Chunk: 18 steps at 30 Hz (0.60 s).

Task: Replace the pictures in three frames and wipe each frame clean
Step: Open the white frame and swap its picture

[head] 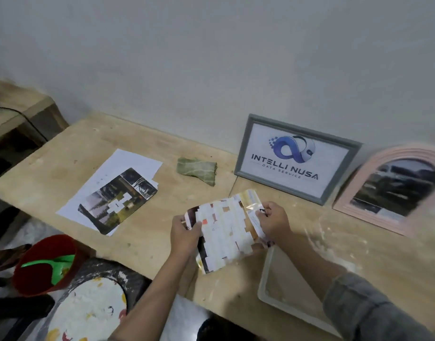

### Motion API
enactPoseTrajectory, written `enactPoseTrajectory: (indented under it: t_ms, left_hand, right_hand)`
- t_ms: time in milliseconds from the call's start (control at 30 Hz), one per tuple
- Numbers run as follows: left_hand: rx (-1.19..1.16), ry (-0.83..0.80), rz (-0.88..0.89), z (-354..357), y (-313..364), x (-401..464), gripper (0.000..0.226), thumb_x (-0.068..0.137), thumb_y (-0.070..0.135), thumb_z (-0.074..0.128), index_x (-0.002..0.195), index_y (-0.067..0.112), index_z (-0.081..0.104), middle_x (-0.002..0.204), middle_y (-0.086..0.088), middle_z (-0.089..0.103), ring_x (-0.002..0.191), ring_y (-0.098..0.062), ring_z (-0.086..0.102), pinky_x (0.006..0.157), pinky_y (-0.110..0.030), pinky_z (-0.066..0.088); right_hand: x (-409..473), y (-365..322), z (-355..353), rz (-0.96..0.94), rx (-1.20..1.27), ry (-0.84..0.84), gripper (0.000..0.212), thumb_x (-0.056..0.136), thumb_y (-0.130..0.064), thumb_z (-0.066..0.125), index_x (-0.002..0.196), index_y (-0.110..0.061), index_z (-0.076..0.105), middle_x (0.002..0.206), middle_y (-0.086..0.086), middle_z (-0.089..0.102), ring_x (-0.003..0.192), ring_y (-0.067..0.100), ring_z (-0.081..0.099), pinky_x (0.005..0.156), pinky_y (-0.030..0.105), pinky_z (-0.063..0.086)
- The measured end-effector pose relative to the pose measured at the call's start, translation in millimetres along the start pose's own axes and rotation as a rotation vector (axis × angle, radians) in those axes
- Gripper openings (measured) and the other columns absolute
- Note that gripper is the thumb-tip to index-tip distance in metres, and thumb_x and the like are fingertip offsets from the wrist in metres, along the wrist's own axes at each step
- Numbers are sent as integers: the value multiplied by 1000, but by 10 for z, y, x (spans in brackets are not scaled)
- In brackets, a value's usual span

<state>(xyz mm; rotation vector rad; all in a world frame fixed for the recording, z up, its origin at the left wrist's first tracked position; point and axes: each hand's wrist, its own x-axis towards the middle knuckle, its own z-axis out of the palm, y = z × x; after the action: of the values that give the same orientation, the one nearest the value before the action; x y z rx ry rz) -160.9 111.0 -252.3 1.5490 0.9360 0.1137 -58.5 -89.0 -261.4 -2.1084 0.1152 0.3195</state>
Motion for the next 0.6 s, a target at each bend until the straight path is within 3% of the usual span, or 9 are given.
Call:
enactPoseTrajectory:
  t_ms: [100, 200, 300, 367, 500, 600]
  left_hand:
    - [79, -105, 62, 347, -26, -219, 20, 83, 8, 60, 93, 21, 48, 90, -9, 64, 83, -27, 64, 72, -41, 52]
    - [219, -269, 188, 690, -101, -470, 28, 86, 3, 55, 107, 15, 42, 89, 4, 54, 80, -15, 56, 65, -22, 43]
    - [390, -443, 332, 991, -163, -698, 45, 85, 4, 56, 124, 16, 37, 109, 10, 39, 106, -11, 41, 83, -16, 34]
    - [488, -540, 437, 1132, -259, -763, 42, 83, 4, 57, 122, 12, 44, 118, 1, 39, 117, -18, 37, 81, -10, 30]
    - [689, -667, 550, 1375, -487, -837, 63, 77, 12, 61, 136, 5, 39, 141, -25, 26, 137, -34, 18, 97, -21, 27]
    - [819, -742, 635, 1478, -515, -878, 77, 75, 20, 63, 142, 6, 30, 149, -27, 11, 140, -39, 12, 107, -35, 28]
  right_hand:
    - [-322, 302, -327, 65, 2, 160, 16, 84, -2, 51, 95, -5, 62, 85, 6, 59, 81, 24, 54, 69, 26, 37]
    - [-652, 616, -609, 127, -42, 299, 23, 85, 0, 49, 104, -3, 61, 94, 7, 60, 88, 25, 55, 72, 24, 35]
    - [-962, 913, -808, 194, -46, 395, 34, 88, -3, 51, 122, -6, 54, 113, 9, 61, 99, 23, 56, 79, 23, 38]
    - [-1107, 1037, -867, 237, -42, 425, 41, 87, -2, 52, 127, -7, 51, 120, 11, 58, 102, 22, 54, 81, 24, 39]
    - [-1290, 1273, -994, 313, -109, 422, 51, 88, -7, 56, 137, -5, 42, 134, 17, 43, 118, 30, 47, 85, 25, 35]
    - [-1318, 1406, -1030, 332, -195, 369, 55, 84, -16, 62, 135, -8, 42, 131, 16, 37, 117, 34, 45, 88, 33, 45]
